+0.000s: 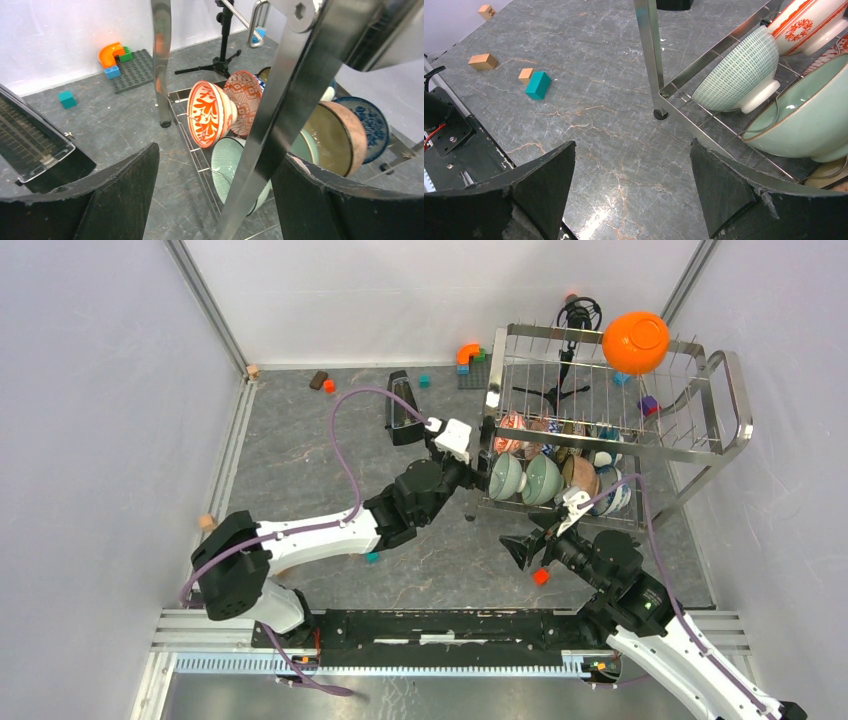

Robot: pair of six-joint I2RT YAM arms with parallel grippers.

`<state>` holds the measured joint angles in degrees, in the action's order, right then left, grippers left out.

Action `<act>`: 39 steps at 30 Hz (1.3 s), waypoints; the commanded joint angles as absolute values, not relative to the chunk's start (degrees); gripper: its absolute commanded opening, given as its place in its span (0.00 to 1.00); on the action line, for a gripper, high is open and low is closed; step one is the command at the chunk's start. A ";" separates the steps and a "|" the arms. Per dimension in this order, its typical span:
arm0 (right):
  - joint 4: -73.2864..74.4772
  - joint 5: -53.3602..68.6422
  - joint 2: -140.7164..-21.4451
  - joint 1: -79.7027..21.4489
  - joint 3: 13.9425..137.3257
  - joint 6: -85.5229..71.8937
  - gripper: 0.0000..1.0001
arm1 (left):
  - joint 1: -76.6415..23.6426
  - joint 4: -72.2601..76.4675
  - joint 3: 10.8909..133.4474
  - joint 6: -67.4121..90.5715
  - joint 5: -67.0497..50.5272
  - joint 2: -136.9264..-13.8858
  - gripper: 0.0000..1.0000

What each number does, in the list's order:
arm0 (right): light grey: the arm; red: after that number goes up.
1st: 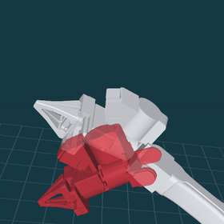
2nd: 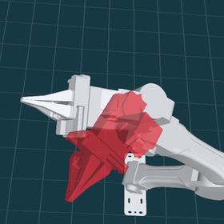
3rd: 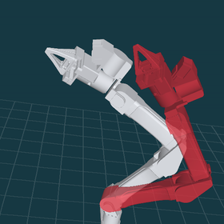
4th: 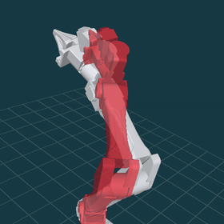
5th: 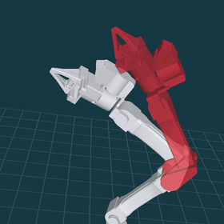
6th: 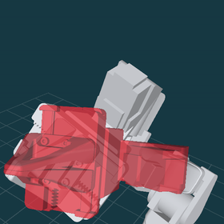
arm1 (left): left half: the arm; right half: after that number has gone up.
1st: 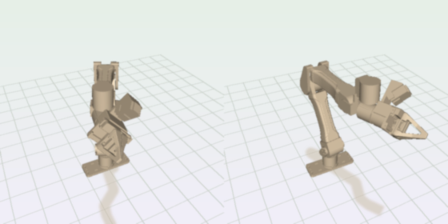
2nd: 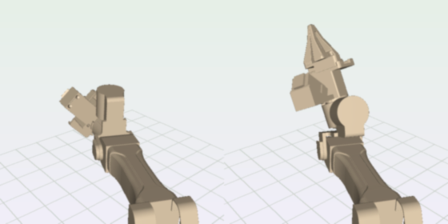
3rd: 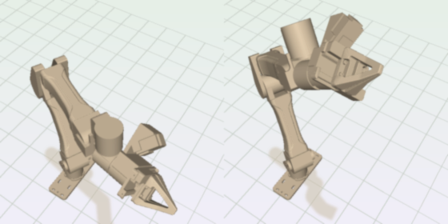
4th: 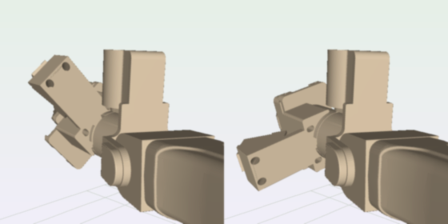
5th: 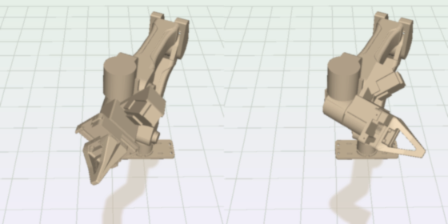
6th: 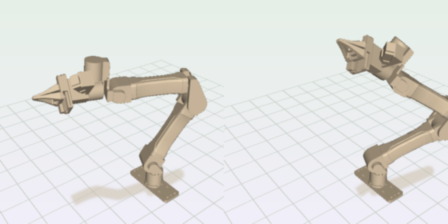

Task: Unload the bowls from the dish rack
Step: Adjust the dish rack at the center of the board.

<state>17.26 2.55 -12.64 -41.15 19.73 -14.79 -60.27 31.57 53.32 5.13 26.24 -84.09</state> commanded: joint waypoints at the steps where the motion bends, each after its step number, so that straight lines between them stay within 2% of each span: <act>1: 15.30 2.19 -12.85 -41.36 19.34 -15.64 0.90 | -61.17 36.98 57.37 0.67 33.60 -87.18 0.83; 6: 15.90 1.55 -12.40 -41.37 19.86 -15.55 0.90 | -62.20 39.54 58.22 -1.42 37.25 -89.41 0.72; 14: 16.82 0.35 -10.65 -41.32 20.21 -15.45 0.90 | -63.42 40.27 57.76 -3.76 42.90 -89.14 0.33; 22: 17.56 -0.63 -10.20 -41.33 21.04 -14.87 0.91 | -63.59 39.94 55.62 -5.19 49.95 -86.91 0.04; 39: 16.27 8.28 -11.37 -41.33 23.11 -12.97 0.93 | -63.59 42.10 45.99 -10.09 65.35 -75.74 0.02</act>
